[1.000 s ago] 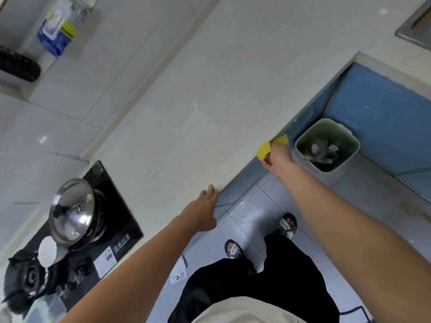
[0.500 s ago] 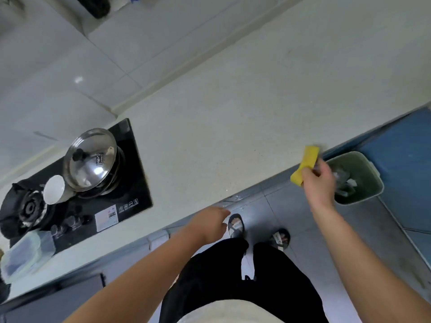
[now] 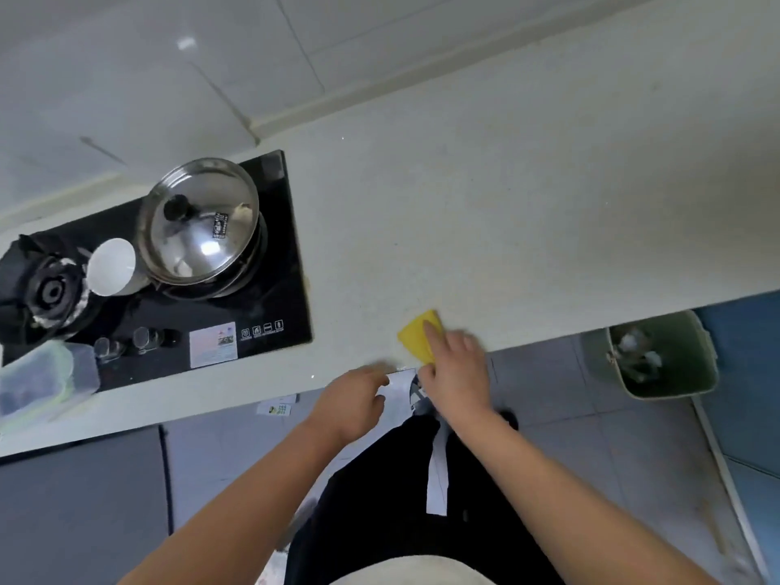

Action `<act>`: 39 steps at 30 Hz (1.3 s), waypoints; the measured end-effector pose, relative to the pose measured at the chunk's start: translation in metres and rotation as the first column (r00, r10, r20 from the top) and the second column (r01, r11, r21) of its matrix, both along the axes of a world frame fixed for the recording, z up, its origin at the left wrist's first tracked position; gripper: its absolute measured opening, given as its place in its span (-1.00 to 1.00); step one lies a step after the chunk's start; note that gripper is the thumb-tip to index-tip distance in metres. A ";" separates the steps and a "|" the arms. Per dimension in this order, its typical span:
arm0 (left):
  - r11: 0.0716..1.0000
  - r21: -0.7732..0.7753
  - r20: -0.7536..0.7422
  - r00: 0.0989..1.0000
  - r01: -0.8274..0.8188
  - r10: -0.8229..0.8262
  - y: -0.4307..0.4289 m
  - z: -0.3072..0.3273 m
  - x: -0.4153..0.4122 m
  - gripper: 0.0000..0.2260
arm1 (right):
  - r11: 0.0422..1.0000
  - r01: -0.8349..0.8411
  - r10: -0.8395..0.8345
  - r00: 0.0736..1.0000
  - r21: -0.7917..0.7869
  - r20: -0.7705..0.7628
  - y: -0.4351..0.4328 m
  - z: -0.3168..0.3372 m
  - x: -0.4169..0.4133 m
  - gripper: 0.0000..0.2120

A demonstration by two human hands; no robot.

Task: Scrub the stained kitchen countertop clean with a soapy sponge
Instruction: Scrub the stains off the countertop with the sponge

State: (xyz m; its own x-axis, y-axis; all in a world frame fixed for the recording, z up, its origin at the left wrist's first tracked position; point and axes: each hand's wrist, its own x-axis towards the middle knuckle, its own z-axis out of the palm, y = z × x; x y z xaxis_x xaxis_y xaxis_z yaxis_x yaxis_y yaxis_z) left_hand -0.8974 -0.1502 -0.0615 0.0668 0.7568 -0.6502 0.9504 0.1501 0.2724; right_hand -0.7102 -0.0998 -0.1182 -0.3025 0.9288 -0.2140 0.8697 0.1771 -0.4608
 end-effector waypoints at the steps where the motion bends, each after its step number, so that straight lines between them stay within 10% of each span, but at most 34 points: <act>1: 0.999 0.023 0.019 0.999 -0.033 0.033 0.001 -0.001 -0.008 -0.63 | 0.992 -0.113 0.112 0.993 -0.056 -0.022 -0.017 0.003 -0.016 -0.34; 4: 0.992 0.081 0.063 0.994 -0.099 0.094 -0.001 -0.005 -0.036 -0.74 | 0.957 -0.262 0.247 0.961 -0.124 -0.125 -0.040 0.013 -0.040 -0.35; 13: 0.961 0.152 0.227 0.954 -0.231 0.194 -0.016 -0.016 -0.090 -0.87 | 0.993 0.117 -0.117 0.984 -0.005 -0.132 0.116 0.026 -0.049 -0.28; 23: 0.948 0.138 0.237 0.939 -0.288 0.251 -0.035 -0.014 -0.127 -0.90 | 0.933 -0.358 0.353 0.912 -0.013 0.209 0.105 0.002 -0.171 -0.25; 29: 0.920 0.081 0.139 0.918 -0.384 0.371 -0.063 -0.010 -0.145 -0.84 | 0.713 -0.695 0.701 0.699 -0.095 0.145 -0.012 0.008 -0.129 -0.26; 39: 0.828 0.019 -0.066 0.826 -0.560 0.560 -0.113 -0.017 -0.162 -0.78 | 0.681 -0.730 0.726 0.684 0.059 0.075 0.016 0.022 -0.194 -0.33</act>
State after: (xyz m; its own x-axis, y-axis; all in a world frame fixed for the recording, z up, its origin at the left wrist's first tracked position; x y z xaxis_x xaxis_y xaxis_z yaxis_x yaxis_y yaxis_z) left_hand -1.0597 -0.2628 -0.0788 -0.4114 0.6502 -0.6387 0.7184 0.6626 0.2119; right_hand -0.9043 -0.0842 -0.0962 -0.8828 0.4336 -0.1807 0.4692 0.7959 -0.3826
